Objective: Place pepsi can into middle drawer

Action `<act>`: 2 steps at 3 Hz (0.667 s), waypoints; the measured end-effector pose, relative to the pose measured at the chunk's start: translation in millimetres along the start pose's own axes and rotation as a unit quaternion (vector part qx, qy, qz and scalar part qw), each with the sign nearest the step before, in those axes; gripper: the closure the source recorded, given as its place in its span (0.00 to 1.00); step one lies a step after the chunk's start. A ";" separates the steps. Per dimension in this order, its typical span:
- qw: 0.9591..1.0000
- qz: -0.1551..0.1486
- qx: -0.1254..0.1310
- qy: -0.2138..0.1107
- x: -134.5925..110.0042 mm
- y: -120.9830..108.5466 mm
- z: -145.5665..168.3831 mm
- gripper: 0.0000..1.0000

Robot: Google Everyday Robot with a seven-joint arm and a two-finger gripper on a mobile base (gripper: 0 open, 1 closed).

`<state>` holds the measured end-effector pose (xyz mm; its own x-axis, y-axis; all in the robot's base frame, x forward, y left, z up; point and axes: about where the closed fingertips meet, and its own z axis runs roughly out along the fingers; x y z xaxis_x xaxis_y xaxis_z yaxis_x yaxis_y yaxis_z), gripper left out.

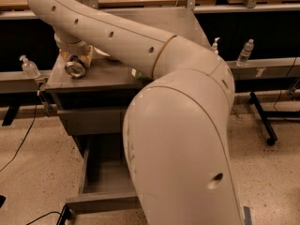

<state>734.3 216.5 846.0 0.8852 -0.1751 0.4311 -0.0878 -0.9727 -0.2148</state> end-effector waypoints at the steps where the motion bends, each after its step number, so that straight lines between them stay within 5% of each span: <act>1: 1.000 -0.003 -0.010 -0.009 0.1 11.8 3.8 1.00; 2: 1.000 -0.003 -0.010 -0.009 0.1 11.8 3.7 1.00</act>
Offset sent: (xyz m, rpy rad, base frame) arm -0.0524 -0.0249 0.1166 0.3015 0.3562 0.2602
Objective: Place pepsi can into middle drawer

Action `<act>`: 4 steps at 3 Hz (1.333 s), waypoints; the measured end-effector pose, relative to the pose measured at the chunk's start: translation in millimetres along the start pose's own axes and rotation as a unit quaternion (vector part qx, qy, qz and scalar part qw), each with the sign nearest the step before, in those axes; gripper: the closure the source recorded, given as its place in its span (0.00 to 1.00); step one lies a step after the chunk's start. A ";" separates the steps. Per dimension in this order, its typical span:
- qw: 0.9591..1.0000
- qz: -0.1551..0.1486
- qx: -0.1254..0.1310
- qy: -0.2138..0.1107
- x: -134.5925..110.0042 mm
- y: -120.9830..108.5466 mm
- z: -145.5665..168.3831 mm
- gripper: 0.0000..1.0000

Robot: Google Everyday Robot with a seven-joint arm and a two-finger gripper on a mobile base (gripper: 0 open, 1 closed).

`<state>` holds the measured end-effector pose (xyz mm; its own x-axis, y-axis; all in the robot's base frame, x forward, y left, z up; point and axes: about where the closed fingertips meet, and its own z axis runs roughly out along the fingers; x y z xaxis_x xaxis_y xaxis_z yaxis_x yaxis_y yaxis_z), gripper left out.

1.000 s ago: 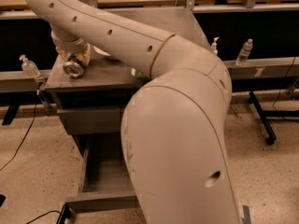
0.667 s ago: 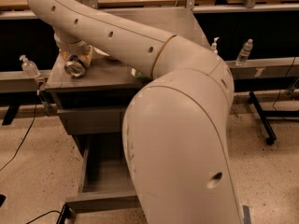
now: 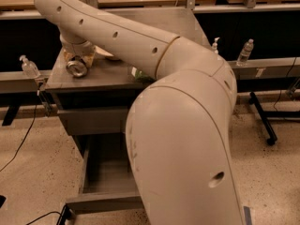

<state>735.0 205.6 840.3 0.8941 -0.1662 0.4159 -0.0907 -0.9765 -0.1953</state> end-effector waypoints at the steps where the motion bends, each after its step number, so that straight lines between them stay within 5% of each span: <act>1: 0.999 -0.003 0.028 -0.035 -0.6 6.8 -24.0 1.00; 2: 0.987 -0.034 0.089 -0.131 -20.5 63.0 -94.7 1.00; 3: 0.969 -0.010 0.141 -0.204 -38.7 127.9 -126.7 1.00; 4: 0.960 0.012 0.169 -0.224 -43.6 145.5 -140.3 1.00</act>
Offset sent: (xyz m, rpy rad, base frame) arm -0.1617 -0.1856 0.1292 0.3891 0.5274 0.3500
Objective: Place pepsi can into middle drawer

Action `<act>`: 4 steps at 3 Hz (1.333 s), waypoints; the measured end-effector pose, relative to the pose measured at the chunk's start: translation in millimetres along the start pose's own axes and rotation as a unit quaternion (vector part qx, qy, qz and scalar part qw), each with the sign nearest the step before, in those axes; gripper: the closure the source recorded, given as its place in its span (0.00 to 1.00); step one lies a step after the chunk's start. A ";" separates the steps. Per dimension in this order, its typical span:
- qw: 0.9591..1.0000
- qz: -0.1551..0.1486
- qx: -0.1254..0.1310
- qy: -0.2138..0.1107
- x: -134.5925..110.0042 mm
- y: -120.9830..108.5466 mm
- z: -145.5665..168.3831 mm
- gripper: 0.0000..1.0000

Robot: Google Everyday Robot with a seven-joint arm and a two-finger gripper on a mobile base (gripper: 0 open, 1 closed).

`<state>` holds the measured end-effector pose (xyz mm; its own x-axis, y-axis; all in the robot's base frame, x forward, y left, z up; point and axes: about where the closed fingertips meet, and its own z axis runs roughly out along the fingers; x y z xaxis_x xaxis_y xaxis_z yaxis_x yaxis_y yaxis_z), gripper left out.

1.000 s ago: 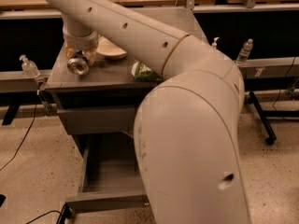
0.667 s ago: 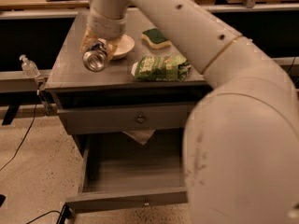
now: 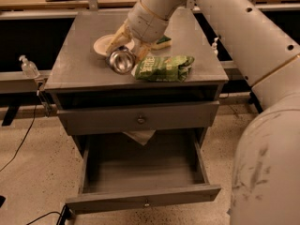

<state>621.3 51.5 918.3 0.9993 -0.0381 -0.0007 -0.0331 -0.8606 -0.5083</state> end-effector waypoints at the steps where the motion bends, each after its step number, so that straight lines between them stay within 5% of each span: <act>1: 1.000 -0.013 0.008 -0.001 2.8 -4.6 13.6 1.00; 2: 0.997 -0.063 0.036 0.008 -17.1 -3.7 16.0 1.00; 3: 0.988 -0.141 0.045 0.037 -43.9 4.2 26.5 1.00; 4: 0.985 -0.159 0.050 0.051 -49.7 20.5 44.4 1.00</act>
Offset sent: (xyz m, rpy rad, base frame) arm -0.0683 0.0246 -0.0432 0.1250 -0.1699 0.3018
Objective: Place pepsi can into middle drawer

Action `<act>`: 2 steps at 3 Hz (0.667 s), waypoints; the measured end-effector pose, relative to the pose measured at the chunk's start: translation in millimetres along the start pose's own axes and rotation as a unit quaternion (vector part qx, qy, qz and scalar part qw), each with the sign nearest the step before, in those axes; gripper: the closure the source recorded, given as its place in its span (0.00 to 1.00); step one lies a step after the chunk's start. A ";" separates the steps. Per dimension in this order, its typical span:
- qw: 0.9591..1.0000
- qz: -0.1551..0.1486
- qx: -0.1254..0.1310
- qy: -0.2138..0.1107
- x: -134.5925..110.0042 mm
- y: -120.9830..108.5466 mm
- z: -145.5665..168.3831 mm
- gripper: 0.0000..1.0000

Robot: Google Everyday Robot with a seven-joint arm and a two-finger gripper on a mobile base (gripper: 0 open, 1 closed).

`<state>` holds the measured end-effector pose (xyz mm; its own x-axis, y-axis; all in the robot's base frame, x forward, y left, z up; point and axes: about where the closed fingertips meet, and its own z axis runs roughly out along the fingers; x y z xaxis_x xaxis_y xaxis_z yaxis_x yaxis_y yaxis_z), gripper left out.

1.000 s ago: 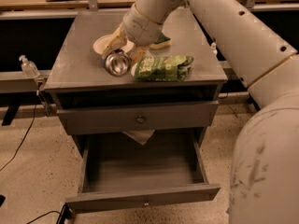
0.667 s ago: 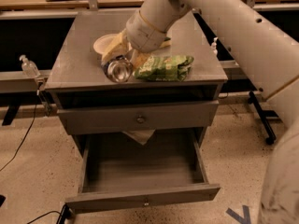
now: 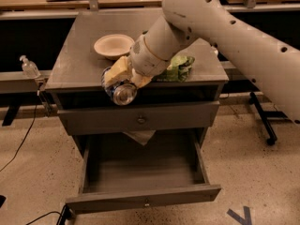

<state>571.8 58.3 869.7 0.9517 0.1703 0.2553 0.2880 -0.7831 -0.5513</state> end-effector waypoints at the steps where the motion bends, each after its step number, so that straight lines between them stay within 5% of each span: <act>1: 1.000 0.005 -0.012 0.010 1.1 2.2 4.5 1.00; 2: 0.997 -0.011 -0.050 0.058 -7.1 20.7 3.4 1.00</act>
Offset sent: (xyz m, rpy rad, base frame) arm 0.0086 -0.0349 -0.1475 -0.1513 -0.4353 -0.2576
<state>571.3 42.9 853.8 0.9250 0.1232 0.3594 0.2916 -0.8365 -0.4639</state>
